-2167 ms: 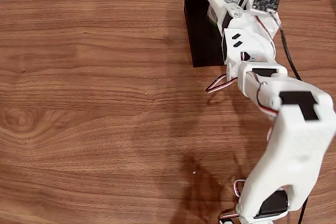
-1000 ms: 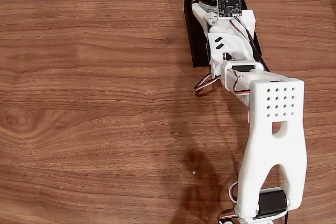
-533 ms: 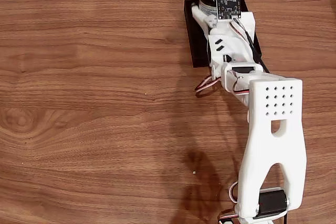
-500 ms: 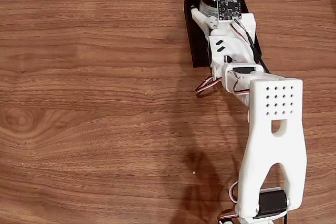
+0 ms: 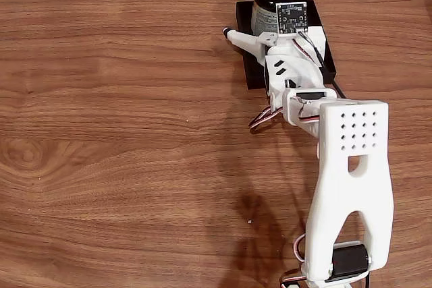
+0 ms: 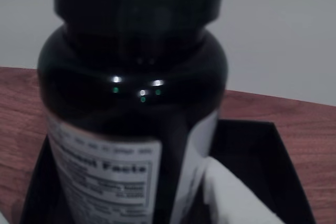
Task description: Pick up the pill bottle and place it in the black box.
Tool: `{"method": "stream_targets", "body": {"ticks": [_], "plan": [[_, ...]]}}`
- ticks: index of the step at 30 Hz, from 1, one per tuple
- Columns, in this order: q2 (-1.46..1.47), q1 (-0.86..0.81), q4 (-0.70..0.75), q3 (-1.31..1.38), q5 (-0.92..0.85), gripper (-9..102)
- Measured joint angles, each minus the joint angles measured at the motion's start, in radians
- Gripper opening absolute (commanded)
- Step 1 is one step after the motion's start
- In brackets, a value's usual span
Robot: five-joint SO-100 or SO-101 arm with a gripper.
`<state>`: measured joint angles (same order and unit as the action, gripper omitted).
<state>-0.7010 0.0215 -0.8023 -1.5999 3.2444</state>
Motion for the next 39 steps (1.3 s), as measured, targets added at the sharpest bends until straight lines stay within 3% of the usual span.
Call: {"method": "stream_targets", "body": {"ticks": [10,30,39], "plan": [[-0.183,0.002,0.000,-0.232,0.000,51],[-0.833,-0.028,0.000,-0.847,-0.005,50],[-1.224,-0.018,0.141,-1.111,-0.028,47]]}}
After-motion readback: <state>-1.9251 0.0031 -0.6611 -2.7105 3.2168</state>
